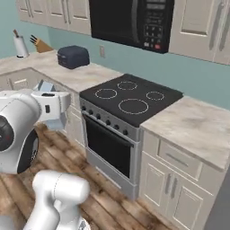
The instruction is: Take out the milk from the fridge and place it on the tray on the counter. Then take the sugar cube near the tray and place it in the tray.
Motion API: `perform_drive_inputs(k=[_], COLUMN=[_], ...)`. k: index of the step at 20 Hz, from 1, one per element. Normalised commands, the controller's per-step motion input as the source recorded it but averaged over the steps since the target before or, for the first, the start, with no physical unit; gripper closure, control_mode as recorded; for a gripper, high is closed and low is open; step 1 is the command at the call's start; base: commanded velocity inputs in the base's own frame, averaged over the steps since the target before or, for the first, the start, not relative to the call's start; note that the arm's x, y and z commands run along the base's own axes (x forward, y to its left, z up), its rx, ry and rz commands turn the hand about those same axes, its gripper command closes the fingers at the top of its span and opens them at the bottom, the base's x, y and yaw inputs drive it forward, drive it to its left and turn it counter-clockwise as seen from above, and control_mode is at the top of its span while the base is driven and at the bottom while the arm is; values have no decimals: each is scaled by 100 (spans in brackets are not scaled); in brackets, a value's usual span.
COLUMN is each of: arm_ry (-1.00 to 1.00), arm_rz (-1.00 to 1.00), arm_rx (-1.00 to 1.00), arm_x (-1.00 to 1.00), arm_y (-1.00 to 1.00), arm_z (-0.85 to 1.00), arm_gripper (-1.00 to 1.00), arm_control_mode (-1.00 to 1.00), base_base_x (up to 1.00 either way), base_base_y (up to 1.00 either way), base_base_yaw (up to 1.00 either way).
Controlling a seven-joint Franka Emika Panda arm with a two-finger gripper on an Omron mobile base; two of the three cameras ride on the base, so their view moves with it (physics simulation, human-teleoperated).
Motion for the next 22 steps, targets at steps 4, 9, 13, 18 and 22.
perform_drive_inputs(k=[4, 9, 13, 18, 22], arm_ry=[0, 0, 0, 0, 0], arm_rz=[0, 0, 0, 0, 0], arm_rx=[0, 0, 0, 0, 0], arm_x=[0, 0, 0, 0, 0], arm_y=[0, 0, 0, 0, 0], arm_z=[0, 0, 0, 0, 0], arm_gripper=[100, 100, 100, 100, 100], arm_control_mode=[100, 100, 100, 100, 100], base_base_x=[0, 0, 0, 0, 1], base_base_y=[54, 17, 0, 0, 0], base_base_yaw=[88, 97, 100, 100, 100])
